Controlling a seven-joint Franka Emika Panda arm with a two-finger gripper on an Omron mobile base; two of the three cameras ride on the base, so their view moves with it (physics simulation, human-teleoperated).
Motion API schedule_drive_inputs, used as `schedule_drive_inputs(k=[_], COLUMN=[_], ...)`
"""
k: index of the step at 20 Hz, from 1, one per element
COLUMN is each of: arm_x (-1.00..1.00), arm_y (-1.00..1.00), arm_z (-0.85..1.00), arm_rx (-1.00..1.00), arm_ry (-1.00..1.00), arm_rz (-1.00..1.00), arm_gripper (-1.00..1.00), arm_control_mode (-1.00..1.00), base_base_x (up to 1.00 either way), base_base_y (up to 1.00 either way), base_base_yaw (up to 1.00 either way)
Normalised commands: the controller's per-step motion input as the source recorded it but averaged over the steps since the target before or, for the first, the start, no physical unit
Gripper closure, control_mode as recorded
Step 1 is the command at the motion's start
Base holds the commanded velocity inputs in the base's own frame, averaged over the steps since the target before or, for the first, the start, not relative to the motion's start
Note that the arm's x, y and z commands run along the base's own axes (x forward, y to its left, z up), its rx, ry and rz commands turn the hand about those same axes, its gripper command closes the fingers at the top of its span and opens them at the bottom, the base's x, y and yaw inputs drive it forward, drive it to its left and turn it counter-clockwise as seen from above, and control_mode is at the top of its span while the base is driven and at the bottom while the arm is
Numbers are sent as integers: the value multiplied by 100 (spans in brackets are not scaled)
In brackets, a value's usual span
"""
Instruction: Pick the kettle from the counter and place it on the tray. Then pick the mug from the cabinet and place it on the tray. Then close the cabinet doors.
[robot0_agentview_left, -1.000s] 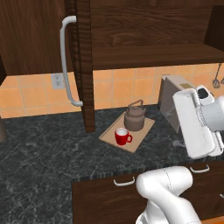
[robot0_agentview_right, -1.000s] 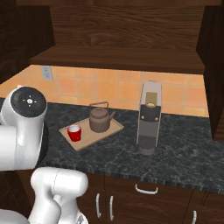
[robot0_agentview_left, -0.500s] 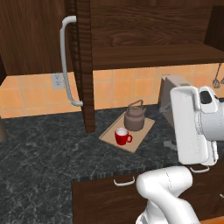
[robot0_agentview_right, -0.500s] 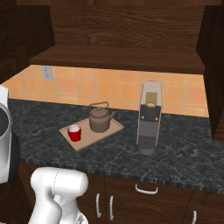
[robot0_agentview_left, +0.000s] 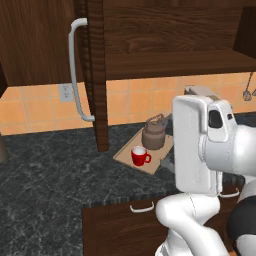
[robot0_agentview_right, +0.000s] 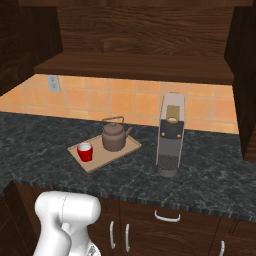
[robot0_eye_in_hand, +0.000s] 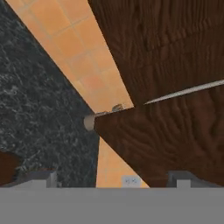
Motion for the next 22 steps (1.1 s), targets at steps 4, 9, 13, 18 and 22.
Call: schedule_drive_inputs(k=[4,9,13,18,22], arm_x=[-16,-8,-2,7,37], arm_y=[67,66,74,72,67], arm_z=[15,26,15,9,0], arm_rx=[-13,-10,-8,-11,-15], arm_ry=[-11,-5,-6,-15,-9], arm_rz=[0,0,0,-1,-18], arm_gripper=[-100,-100,-100,-100,-100], arm_control_mode=[-100,-100,-100,-100,-100], base_base_x=[0,0,0,0,0], base_base_y=[0,0,0,0,0], base_base_yaw=[0,0,0,0,0])
